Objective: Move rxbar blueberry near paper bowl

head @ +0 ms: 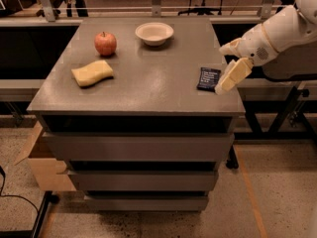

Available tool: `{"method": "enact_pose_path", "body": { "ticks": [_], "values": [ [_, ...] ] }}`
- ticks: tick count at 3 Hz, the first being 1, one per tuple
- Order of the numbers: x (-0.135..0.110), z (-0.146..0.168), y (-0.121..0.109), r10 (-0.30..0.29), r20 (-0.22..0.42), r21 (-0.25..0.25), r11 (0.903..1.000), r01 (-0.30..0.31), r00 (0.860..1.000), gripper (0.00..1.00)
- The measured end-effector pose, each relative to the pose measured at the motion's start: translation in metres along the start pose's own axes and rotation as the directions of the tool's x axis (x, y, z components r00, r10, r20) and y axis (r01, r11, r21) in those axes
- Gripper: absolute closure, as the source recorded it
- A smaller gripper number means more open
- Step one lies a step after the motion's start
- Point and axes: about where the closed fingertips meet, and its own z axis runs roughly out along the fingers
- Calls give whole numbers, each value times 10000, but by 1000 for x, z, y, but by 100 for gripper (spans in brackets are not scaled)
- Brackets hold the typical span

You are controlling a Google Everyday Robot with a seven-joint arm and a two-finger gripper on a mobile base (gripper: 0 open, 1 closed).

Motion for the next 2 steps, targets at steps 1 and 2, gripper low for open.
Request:
{"method": "enact_pose_path", "body": {
  "ticks": [1, 2],
  "values": [
    [1, 16, -12, -410, -366, -232, 9989, 402, 9985, 0],
    [8, 30, -24, -720, -679, -447, 9966, 691, 9951, 0]
  ]
}}
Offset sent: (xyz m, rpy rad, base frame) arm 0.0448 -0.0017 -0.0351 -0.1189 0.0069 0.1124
